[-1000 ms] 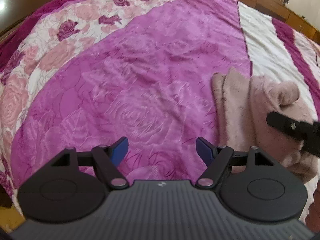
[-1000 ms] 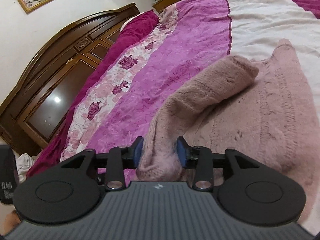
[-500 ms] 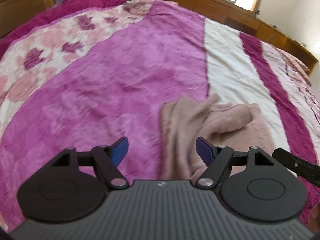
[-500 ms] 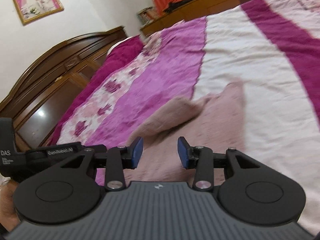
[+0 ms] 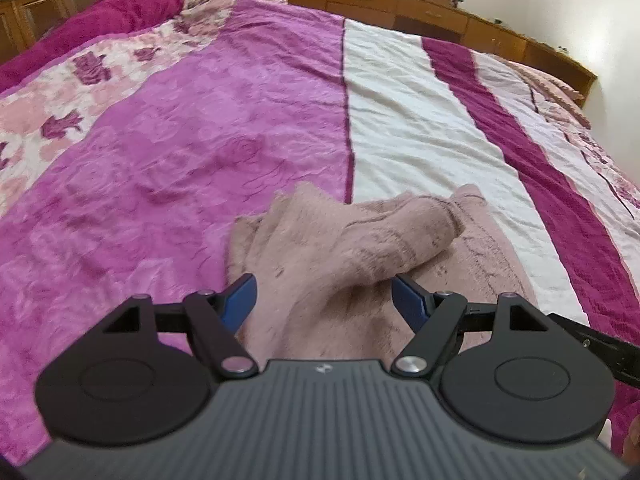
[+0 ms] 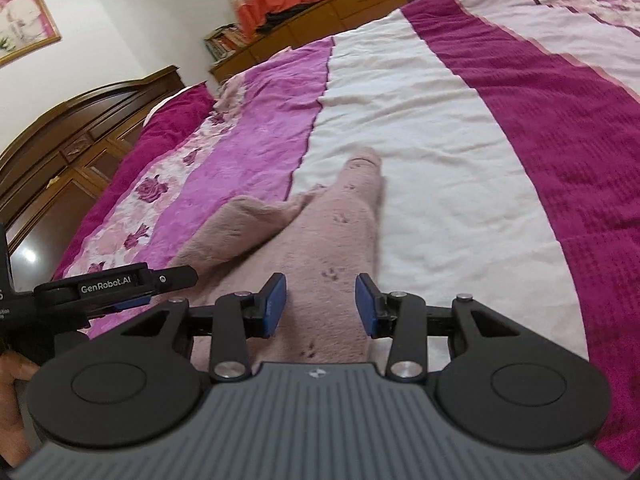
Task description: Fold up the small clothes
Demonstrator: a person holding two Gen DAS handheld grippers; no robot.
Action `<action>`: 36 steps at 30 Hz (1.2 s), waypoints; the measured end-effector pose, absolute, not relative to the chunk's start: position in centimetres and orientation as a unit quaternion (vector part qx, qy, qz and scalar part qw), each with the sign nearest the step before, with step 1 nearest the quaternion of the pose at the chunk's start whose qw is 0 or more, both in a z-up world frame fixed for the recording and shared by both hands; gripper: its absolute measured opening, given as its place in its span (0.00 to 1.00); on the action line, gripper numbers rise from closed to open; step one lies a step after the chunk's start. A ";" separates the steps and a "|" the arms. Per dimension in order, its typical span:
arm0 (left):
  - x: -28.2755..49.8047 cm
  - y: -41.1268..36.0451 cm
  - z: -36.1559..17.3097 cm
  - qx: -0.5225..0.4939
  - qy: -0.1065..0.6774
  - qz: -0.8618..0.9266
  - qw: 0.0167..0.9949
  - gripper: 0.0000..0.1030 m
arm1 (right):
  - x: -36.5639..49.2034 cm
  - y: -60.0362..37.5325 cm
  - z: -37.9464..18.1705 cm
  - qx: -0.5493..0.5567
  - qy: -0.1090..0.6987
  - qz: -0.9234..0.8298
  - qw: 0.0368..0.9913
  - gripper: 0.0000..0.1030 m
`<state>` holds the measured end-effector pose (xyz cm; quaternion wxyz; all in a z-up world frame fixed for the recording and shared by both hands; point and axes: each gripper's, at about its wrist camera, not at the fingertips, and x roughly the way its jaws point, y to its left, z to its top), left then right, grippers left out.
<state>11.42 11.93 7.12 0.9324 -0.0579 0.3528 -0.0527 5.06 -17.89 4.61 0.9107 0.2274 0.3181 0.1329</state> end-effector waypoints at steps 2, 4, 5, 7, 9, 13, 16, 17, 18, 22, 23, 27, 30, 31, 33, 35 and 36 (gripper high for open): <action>12.0 11.6 6.7 -0.057 0.347 -0.057 0.934 0.73 | 5.4 -18.2 4.2 0.238 0.316 0.131 0.909 0.45; 12.6 11.5 6.4 -0.062 0.342 -0.063 0.936 0.73 | 5.9 -18.4 3.9 0.248 0.313 0.128 0.908 0.45; 12.8 11.5 6.2 -0.065 0.339 -0.065 0.936 0.73 | 6.2 -18.6 3.7 0.255 0.312 0.124 0.907 0.45; 13.2 11.4 5.8 -0.071 0.331 -0.066 0.939 0.68 | 6.8 -18.8 3.4 0.268 0.310 0.125 0.903 0.45; 13.6 11.4 5.3 -0.072 0.333 -0.069 0.938 0.37 | 7.7 -18.8 3.0 0.275 0.309 0.128 0.901 0.46; 14.1 12.2 4.5 -0.100 0.343 -0.047 0.933 0.20 | 9.6 -18.4 1.6 0.291 0.322 0.135 0.891 0.52; 13.6 12.9 4.9 -0.108 0.336 -0.041 0.935 0.18 | 10.1 -17.7 1.2 0.286 0.321 0.137 0.892 0.53; 13.3 13.1 5.2 -0.110 0.333 -0.036 0.936 0.18 | 10.0 -17.5 1.3 0.282 0.321 0.139 0.894 0.53; 12.7 13.5 5.7 -0.114 0.326 -0.030 0.938 0.17 | 10.1 -17.3 1.5 0.275 0.323 0.142 0.894 0.54; 11.4 14.6 7.3 -0.097 0.302 -0.008 0.948 0.18 | 9.3 -15.9 3.0 0.244 0.321 0.171 0.899 0.54; 11.9 14.9 7.0 -0.090 0.312 -0.003 0.946 0.18 | 9.1 -15.3 3.3 0.231 0.318 0.175 0.903 0.54; 13.8 16.0 4.7 -0.101 0.349 0.015 0.931 0.21 | 8.3 -13.2 3.7 0.168 0.305 0.168 0.922 0.54; 13.6 16.3 4.6 -0.114 0.342 0.025 0.933 0.26 | 7.9 -13.0 3.6 0.157 0.302 0.170 0.925 0.54; 13.4 16.3 4.7 -0.117 0.340 0.022 0.933 0.28 | 8.0 -13.2 3.5 0.162 0.303 0.170 0.923 0.54; 13.1 16.2 4.8 -0.114 0.341 0.021 0.933 0.34 | 8.0 -13.5 3.3 0.174 0.305 0.168 0.921 0.54; 12.7 16.1 5.0 -0.106 0.341 0.023 0.934 0.36 | 7.9 -13.7 3.1 0.179 0.304 0.166 0.921 0.54; 12.5 16.1 5.1 -0.104 0.342 0.022 0.934 0.36 | 7.8 -13.7 3.1 0.179 0.303 0.165 0.921 0.54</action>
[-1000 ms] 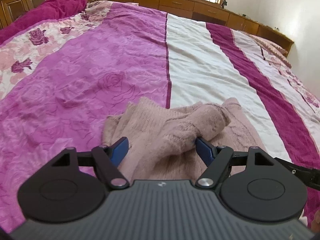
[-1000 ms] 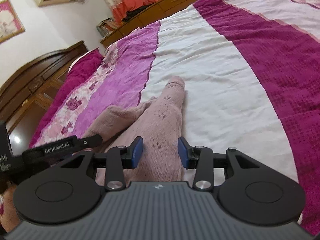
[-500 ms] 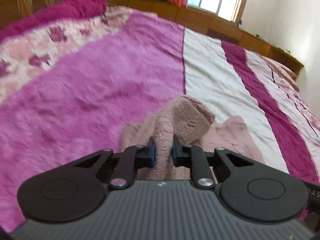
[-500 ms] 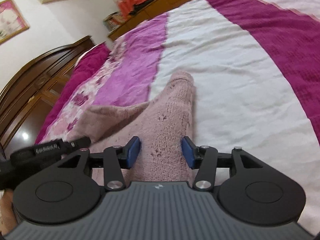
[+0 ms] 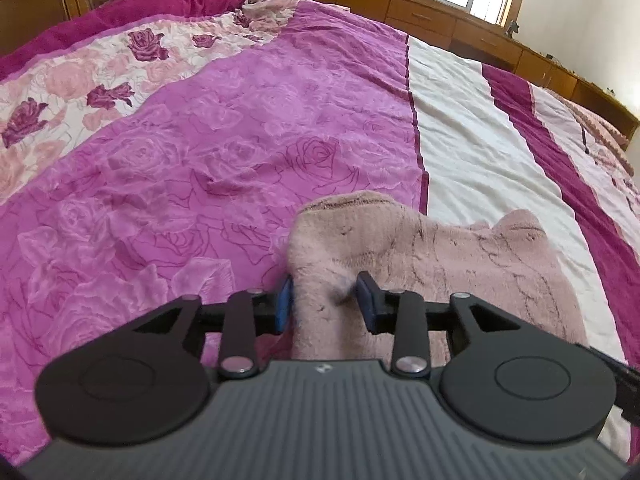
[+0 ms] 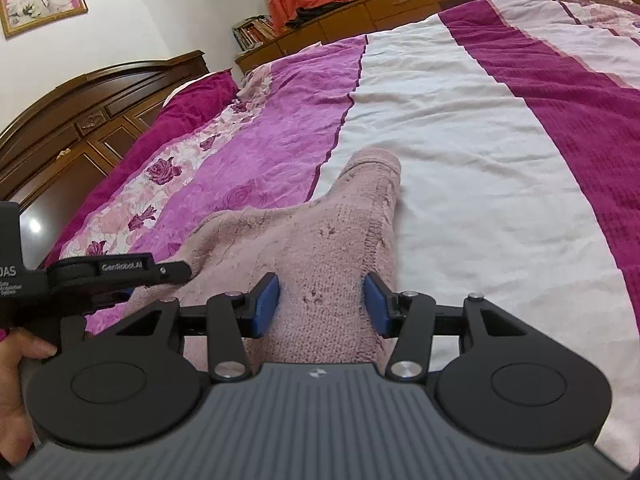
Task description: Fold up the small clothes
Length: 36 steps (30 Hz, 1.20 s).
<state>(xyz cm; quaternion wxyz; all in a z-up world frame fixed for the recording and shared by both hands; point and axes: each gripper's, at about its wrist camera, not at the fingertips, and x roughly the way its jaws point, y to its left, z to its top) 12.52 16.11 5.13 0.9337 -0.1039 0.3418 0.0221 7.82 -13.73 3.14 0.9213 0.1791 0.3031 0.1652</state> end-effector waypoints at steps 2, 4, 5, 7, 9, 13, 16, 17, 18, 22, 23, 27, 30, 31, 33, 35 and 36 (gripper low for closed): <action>12.3 16.1 5.7 -0.107 0.336 0.009 0.936 0.36 | 7.5 -13.8 3.3 0.188 0.294 0.158 0.924 0.54; 11.9 16.0 6.6 -0.113 0.323 -0.003 0.940 0.36 | 7.0 -14.1 3.5 0.206 0.279 0.158 0.925 0.54; 11.8 15.9 7.2 -0.115 0.313 -0.006 0.943 0.36 | 6.9 -14.2 3.6 0.209 0.273 0.160 0.925 0.54; 11.7 15.3 8.0 -0.112 0.299 -0.013 0.948 0.36 | 6.9 -14.1 3.7 0.203 0.271 0.161 0.927 0.54; 11.8 14.7 8.5 -0.103 0.283 -0.025 0.953 0.36 | 6.9 -13.8 3.8 0.195 0.273 0.164 0.928 0.54; 12.7 13.4 8.0 -0.090 0.276 -0.045 0.956 0.36 | 6.8 -13.1 3.8 0.175 0.277 0.173 0.929 0.54; 14.2 13.2 6.1 -0.093 0.304 -0.048 0.947 0.36 | 6.9 -12.8 3.8 0.164 0.279 0.176 0.930 0.54; 14.6 13.3 5.4 -0.094 0.316 -0.041 0.943 0.36 | 6.9 -12.8 3.7 0.165 0.282 0.178 0.928 0.54; 14.9 13.5 4.7 -0.092 0.327 -0.031 0.940 0.35 | 7.0 -12.8 3.6 0.167 0.283 0.179 0.927 0.54; 15.1 14.0 2.7 -0.053 0.341 0.006 0.938 0.38 | 7.2 -12.8 3.4 0.181 0.287 0.195 0.920 0.54; 14.9 14.1 2.7 -0.052 0.340 0.006 0.939 0.38 | 7.3 -12.4 3.5 0.176 0.287 0.197 0.921 0.54; 14.2 14.2 2.7 -0.037 0.339 0.009 0.940 0.38 | 7.2 -11.6 3.6 0.149 0.285 0.193 0.927 0.54; 13.5 14.6 3.4 -0.046 0.344 0.007 0.938 0.38 | 7.3 -11.9 3.7 0.169 0.289 0.193 0.922 0.54; 13.1 14.8 3.7 -0.050 0.346 0.005 0.937 0.38 | 7.4 -12.3 3.8 0.180 0.291 0.193 0.920 0.54; 12.3 15.0 4.3 -0.056 0.352 0.003 0.934 0.44 | 7.5 -13.1 3.9 0.204 0.293 0.192 0.914 0.54; 11.5 15.3 4.8 -0.059 0.359 0.001 0.932 0.54 | 7.6 -14.0 3.9 0.219 0.294 0.186 0.911 0.54; 11.0 15.5 5.0 -0.059 0.361 0.001 0.931 0.63 | 7.7 -14.5 3.9 0.225 0.297 0.183 0.910 0.54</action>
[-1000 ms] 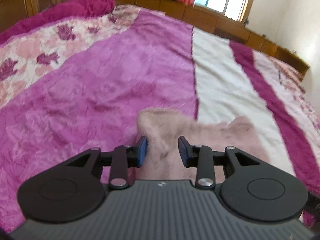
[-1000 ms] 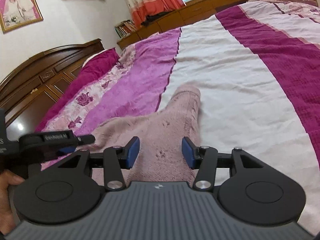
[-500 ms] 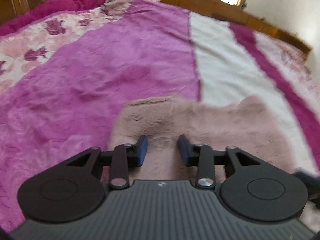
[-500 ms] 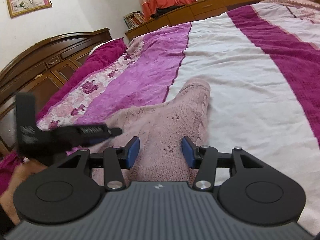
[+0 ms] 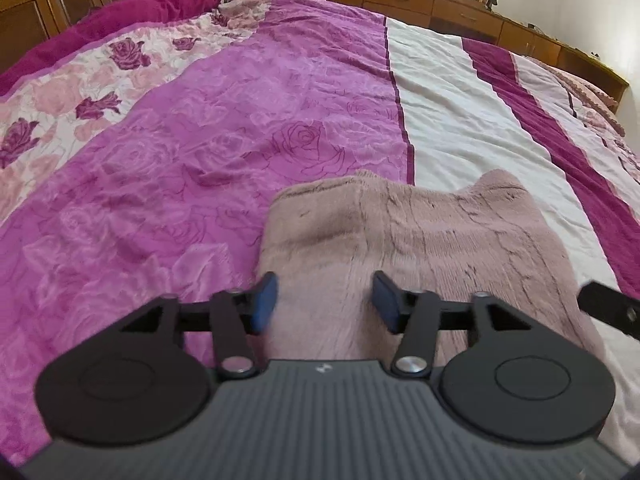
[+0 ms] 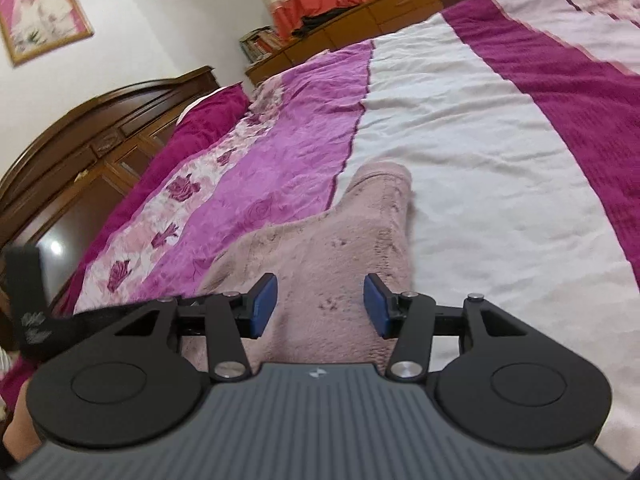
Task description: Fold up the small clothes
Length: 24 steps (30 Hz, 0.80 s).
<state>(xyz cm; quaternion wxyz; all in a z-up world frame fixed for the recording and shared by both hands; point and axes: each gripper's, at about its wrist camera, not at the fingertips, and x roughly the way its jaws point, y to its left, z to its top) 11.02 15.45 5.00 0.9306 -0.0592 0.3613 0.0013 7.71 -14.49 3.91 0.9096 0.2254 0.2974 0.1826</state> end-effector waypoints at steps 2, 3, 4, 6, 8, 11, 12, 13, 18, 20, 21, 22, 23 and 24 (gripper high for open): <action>10.3 15.8 5.1 -0.061 0.368 0.005 0.928 0.70 | 7.9 -15.2 3.7 0.236 0.305 0.175 0.906 0.55; 10.0 16.0 5.1 -0.064 0.372 0.003 0.926 0.70 | 8.0 -15.4 3.5 0.241 0.309 0.171 0.904 0.55; 9.8 16.2 5.0 -0.070 0.376 0.001 0.924 0.70 | 8.1 -15.7 3.2 0.247 0.313 0.168 0.902 0.55; 9.4 16.8 4.7 -0.092 0.384 -0.002 0.919 0.71 | 8.3 -16.2 2.7 0.260 0.321 0.165 0.896 0.55; 9.3 17.5 4.2 -0.129 0.393 -0.005 0.910 0.71 | 8.6 -16.4 2.3 0.270 0.327 0.167 0.890 0.64; 9.5 18.6 3.4 -0.189 0.407 -0.017 0.893 0.71 | 9.0 -16.5 1.7 0.277 0.335 0.175 0.884 0.64; 9.6 18.9 3.2 -0.208 0.410 -0.023 0.888 0.71 | 9.1 -16.5 1.4 0.281 0.336 0.177 0.881 0.65; 9.6 19.0 3.0 -0.221 0.412 -0.030 0.884 0.71 | 9.3 -16.6 1.2 0.285 0.337 0.179 0.879 0.66; 9.8 19.4 1.9 -0.281 0.425 -0.081 0.857 0.71 | 10.5 -17.3 -0.3 0.331 0.356 0.191 0.853 0.73; 9.7 19.4 1.7 -0.281 0.422 -0.086 0.858 0.71 | 10.8 -17.6 -0.8 0.351 0.361 0.198 0.841 0.74; 9.7 19.4 1.6 -0.286 0.421 -0.088 0.856 0.71 | 11.0 -17.7 -1.0 0.358 0.363 0.201 0.837 0.74; 9.8 19.6 1.5 -0.293 0.421 -0.092 0.853 0.71 | 11.2 -17.8 -1.3 0.364 0.365 0.205 0.832 0.75; 9.8 19.7 1.3 -0.300 0.421 -0.095 0.851 0.70 | 11.5 -17.8 -1.4 0.368 0.367 0.209 0.828 0.76; 9.9 19.7 1.2 -0.304 0.421 -0.097 0.849 0.70 | 11.8 -17.8 -1.6 0.370 0.369 0.212 0.825 0.76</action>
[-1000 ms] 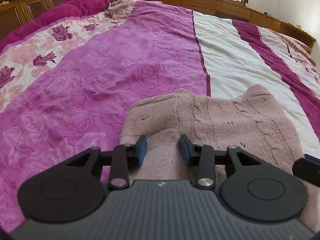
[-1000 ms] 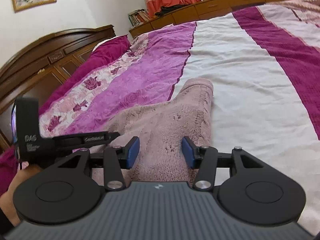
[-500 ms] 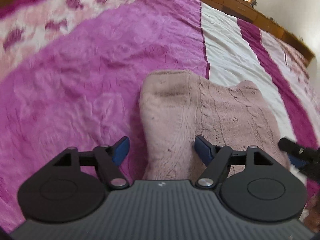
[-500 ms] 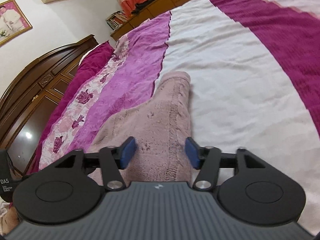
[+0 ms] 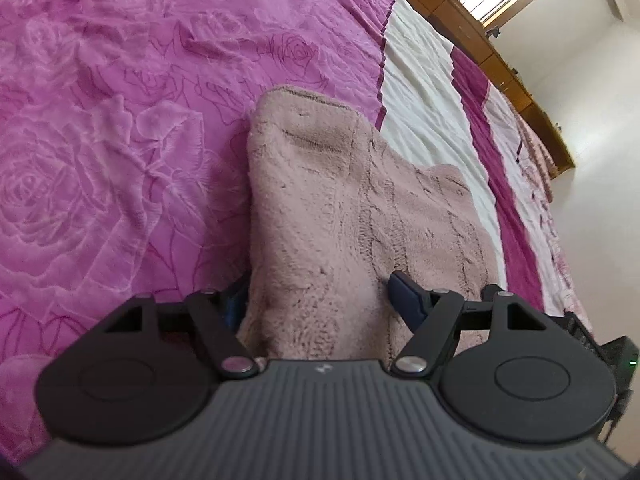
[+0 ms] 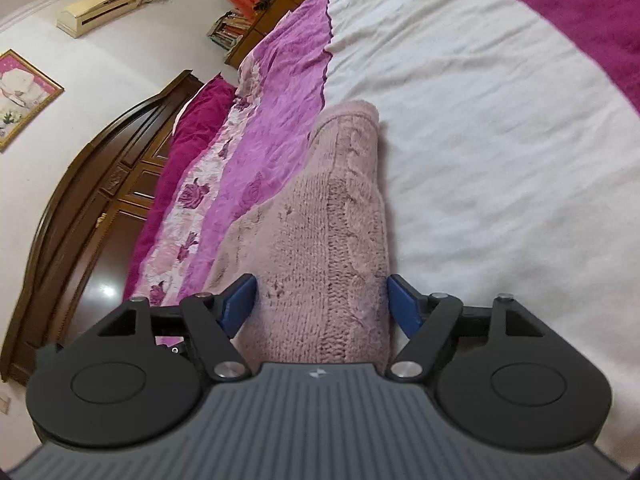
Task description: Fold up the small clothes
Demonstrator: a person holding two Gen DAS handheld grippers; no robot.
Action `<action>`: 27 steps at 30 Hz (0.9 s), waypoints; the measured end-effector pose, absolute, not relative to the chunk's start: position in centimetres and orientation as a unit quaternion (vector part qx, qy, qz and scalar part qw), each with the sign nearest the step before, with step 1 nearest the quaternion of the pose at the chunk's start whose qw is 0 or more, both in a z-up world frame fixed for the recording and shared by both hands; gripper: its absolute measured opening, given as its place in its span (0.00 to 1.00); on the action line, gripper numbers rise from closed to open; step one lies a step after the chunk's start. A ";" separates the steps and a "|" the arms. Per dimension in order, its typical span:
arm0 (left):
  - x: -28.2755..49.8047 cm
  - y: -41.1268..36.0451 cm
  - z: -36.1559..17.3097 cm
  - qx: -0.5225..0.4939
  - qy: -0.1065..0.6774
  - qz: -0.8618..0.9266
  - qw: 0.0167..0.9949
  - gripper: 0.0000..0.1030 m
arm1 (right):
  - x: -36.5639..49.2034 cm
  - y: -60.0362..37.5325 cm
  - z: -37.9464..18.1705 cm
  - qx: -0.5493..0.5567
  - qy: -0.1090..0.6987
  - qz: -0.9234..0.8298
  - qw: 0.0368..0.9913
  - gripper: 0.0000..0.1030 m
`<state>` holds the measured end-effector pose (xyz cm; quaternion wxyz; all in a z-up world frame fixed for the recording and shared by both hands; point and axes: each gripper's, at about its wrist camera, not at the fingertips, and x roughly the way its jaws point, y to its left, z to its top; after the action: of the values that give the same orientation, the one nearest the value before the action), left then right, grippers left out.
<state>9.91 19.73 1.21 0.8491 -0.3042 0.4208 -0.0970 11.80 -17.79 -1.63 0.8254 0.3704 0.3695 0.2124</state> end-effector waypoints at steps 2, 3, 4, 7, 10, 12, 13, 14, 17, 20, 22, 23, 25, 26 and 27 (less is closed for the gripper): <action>9.9 19.7 1.0 -0.307 0.418 -0.101 0.849 0.70 | 12.4 -17.4 -1.9 0.369 0.374 0.219 0.822 0.76; 10.0 19.7 1.0 -0.306 0.417 -0.102 0.850 0.67 | 12.7 -17.2 -2.0 0.365 0.375 0.222 0.823 0.76; 10.0 19.6 1.0 -0.306 0.416 -0.103 0.850 0.62 | 12.9 -16.9 -2.0 0.358 0.376 0.225 0.824 0.76; 9.9 19.7 1.1 -0.314 0.409 -0.105 0.850 0.43 | 13.5 -16.2 -1.8 0.340 0.377 0.227 0.831 0.66; 9.6 19.7 1.6 -0.319 0.400 -0.106 0.852 0.35 | 13.8 -16.6 -1.5 0.368 0.379 0.224 0.819 0.56; 9.5 19.3 2.0 -0.322 0.397 -0.108 0.853 0.34 | 13.9 -16.9 -0.8 0.381 0.375 0.225 0.814 0.54; 9.5 19.2 2.2 -0.322 0.395 -0.109 0.853 0.34 | 13.9 -17.0 -0.2 0.379 0.373 0.224 0.817 0.53; 9.5 18.9 2.4 -0.323 0.393 -0.108 0.854 0.34 | 13.7 -17.1 0.4 0.377 0.368 0.225 0.820 0.52; 9.3 18.2 3.2 -0.328 0.386 -0.116 0.854 0.33 | 13.1 -17.7 2.1 0.387 0.352 0.238 0.818 0.51; 8.7 17.1 4.0 -0.325 0.384 -0.137 0.853 0.32 | 12.1 -18.8 3.7 0.393 0.338 0.246 0.819 0.51; 8.1 16.0 4.3 -0.324 0.384 -0.152 0.851 0.32 | 11.0 -19.9 4.8 0.387 0.331 0.244 0.825 0.52; 7.8 15.4 4.5 -0.323 0.385 -0.161 0.849 0.32 | 10.4 -20.5 5.3 0.385 0.328 0.242 0.828 0.51; 7.2 14.1 4.6 -0.321 0.388 -0.178 0.845 0.32 | 9.0 -22.1 6.1 0.379 0.322 0.234 0.836 0.51; 7.0 13.4 4.7 -0.319 0.390 -0.187 0.843 0.32 | 8.1 -23.0 6.4 0.375 0.317 0.229 0.841 0.51; 6.9 12.6 4.8 -0.317 0.391 -0.194 0.842 0.32 | 7.3 -23.6 6.8 0.368 0.311 0.225 0.847 0.51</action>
<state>6.87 12.63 4.80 0.8422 -0.3166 0.3909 -0.1942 7.32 -23.61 6.79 0.8466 0.3685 0.3113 0.2249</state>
